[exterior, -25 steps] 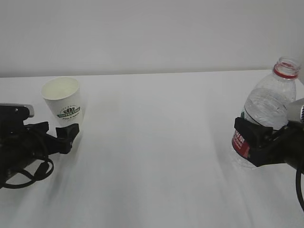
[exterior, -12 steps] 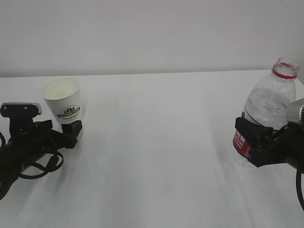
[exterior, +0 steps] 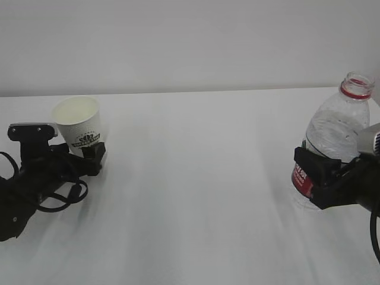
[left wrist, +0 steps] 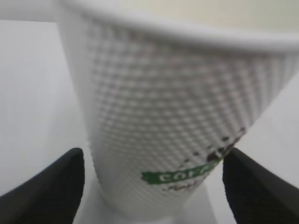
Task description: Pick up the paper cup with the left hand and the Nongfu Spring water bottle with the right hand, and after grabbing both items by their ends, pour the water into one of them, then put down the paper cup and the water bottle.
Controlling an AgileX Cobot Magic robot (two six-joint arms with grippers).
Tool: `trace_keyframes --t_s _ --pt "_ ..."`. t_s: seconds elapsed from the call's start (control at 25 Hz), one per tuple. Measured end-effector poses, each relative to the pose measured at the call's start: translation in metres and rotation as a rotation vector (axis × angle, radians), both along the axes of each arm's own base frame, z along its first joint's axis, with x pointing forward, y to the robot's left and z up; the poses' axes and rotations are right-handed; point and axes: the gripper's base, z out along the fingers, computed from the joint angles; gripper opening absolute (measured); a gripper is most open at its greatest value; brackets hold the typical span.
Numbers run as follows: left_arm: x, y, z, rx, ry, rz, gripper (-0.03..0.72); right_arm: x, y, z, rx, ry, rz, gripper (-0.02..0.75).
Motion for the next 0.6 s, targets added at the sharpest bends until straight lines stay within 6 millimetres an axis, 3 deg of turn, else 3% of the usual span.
trace_keyframes --t_s 0.6 --pt "0.0106 0.0011 -0.0034 -0.007 -0.015 0.028 0.692 -0.0001 -0.0001 -0.0005 -0.007 0.003 0.001 0.446"
